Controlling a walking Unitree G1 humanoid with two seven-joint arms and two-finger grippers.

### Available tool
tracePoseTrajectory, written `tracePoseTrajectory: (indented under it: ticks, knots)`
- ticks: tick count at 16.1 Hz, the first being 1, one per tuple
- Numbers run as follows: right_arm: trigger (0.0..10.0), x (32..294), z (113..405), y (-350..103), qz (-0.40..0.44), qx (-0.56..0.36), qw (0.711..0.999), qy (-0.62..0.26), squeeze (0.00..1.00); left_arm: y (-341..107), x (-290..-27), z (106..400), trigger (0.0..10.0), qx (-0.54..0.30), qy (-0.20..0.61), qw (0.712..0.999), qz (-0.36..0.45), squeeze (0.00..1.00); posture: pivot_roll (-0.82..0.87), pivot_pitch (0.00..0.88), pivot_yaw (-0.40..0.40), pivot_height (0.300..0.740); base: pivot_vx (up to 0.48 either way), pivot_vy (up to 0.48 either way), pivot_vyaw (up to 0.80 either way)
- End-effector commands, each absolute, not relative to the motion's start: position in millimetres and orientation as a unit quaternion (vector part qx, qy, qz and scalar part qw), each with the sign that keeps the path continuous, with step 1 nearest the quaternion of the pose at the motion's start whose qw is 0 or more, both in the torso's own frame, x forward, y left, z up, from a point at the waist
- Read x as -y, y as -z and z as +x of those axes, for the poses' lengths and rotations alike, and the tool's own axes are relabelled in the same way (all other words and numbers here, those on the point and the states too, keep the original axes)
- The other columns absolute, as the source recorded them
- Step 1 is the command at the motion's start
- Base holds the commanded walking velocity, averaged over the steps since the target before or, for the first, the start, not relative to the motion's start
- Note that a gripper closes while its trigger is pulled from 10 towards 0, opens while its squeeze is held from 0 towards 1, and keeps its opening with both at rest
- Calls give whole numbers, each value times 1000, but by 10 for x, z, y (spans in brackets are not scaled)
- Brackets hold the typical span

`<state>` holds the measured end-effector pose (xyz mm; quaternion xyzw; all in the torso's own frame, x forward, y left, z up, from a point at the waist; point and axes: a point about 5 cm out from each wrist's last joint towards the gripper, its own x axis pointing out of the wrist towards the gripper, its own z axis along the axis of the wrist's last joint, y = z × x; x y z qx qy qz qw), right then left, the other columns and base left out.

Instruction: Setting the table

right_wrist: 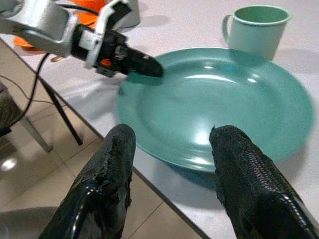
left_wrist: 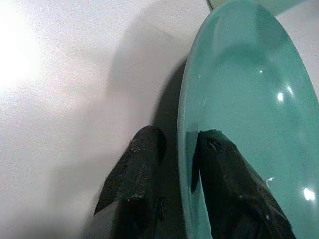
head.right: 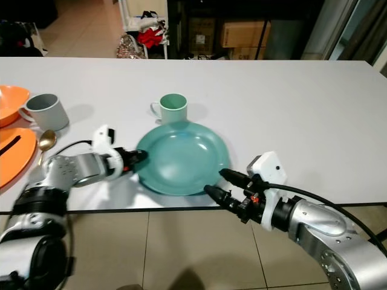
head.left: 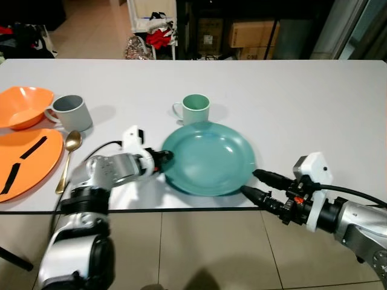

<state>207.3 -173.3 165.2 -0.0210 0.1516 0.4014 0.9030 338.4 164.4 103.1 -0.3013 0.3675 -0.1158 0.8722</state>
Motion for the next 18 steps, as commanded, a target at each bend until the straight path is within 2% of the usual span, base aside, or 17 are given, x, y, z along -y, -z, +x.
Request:
tracePoseTrajectory:
  ticks: [1, 4, 6, 8, 15, 18]
  knots:
    - [10000, 1785, 2091, -1689, -30, -144, 908, -393, 0, -991, -1748, 3344, 10000, -370, 102, 879, -282, 0, 8, 0, 40, 740, 0, 0, 0]
    - [10000, 1774, 2097, -1698, -26, -138, 910, -390, 0, -1048, -1940, 3247, 10000, -332, 115, 899, -262, 0, 10, 0, 41, 740, 0, 0, 0]
    - [10000, 1762, 2116, -1713, -18, -130, 913, -386, 0, -1182, -1941, 3223, 10000, -289, 140, 902, -289, 0, 19, 0, 36, 740, 0, 0, 0]
    - [10000, 1738, 2124, -1701, -14, -129, 913, -386, 0, -1213, -1826, 3161, 10000, -282, 171, 897, -295, 0, 22, 0, 35, 740, 0, 0, 0]
    - [10000, 1736, 2101, -1697, -17, -131, 914, -383, 0, -984, -1398, 3190, 10000, -323, 184, 895, -247, 0, 12, 0, 46, 740, 0, 0, 0]
    - [10000, 1751, 2094, -1706, -19, -130, 916, -379, 0, -1000, -1524, 3321, 10000, -294, 127, 918, -234, 0, 5, 0, 50, 740, 0, 0, 0]
